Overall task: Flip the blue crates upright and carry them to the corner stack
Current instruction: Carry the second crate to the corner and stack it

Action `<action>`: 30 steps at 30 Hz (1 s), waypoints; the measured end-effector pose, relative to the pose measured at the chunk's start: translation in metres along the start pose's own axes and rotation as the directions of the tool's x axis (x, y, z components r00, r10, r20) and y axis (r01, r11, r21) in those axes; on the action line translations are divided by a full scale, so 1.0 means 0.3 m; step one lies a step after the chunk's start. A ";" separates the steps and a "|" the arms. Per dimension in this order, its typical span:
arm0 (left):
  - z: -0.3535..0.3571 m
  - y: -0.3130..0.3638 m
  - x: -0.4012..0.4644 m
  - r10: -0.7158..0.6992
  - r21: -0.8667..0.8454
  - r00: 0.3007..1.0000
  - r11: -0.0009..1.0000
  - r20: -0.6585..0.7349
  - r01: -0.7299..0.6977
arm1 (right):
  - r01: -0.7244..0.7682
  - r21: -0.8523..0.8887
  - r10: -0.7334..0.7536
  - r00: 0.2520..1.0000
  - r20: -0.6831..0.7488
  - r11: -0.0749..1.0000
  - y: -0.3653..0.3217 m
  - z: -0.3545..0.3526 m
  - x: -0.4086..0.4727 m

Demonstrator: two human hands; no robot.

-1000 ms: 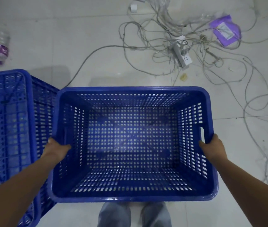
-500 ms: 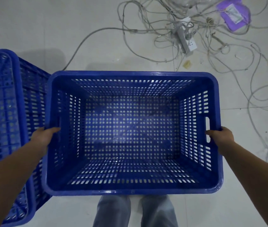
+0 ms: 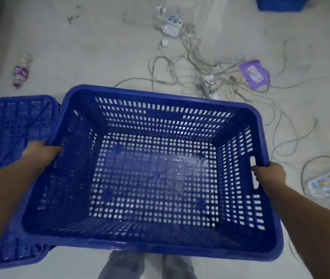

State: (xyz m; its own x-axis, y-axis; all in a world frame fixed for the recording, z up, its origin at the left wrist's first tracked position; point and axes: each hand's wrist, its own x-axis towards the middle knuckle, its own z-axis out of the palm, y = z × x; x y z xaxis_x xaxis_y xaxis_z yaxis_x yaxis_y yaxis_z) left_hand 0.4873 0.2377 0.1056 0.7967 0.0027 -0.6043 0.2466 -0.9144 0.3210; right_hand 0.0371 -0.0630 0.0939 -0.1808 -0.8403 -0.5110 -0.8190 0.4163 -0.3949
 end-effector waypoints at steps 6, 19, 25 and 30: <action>-0.431 0.124 -0.393 0.163 0.150 0.978 0.978 -0.133 -0.143 | 0.167 -0.020 -0.167 0.986 -0.005 0.986 -0.257 -0.464 -0.338; -1.126 0.260 -0.992 0.318 -0.009 0.891 0.941 -0.322 -0.339 | 0.484 0.005 -0.479 0.868 -0.132 0.875 -0.667 -1.150 -0.787; -1.296 0.224 -1.208 0.262 -0.132 0.865 0.929 -0.428 -0.346 | 0.589 -0.030 -0.588 0.802 -0.103 0.808 -0.835 -1.307 -0.854; -1.340 0.068 -1.366 0.153 -0.198 0.851 0.938 -0.502 -0.286 | 0.667 -0.121 -0.675 0.737 -0.041 0.735 -0.936 -1.327 -0.925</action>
State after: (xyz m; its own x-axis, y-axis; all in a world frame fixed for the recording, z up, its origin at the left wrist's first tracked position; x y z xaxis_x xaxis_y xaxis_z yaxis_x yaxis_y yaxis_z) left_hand 0.3876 0.3806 0.6531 0.9929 0.0659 -0.0990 0.1132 -0.7778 0.6182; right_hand 0.1006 -0.0849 0.6507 0.3973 -0.9142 -0.0793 -0.7886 -0.2960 -0.5389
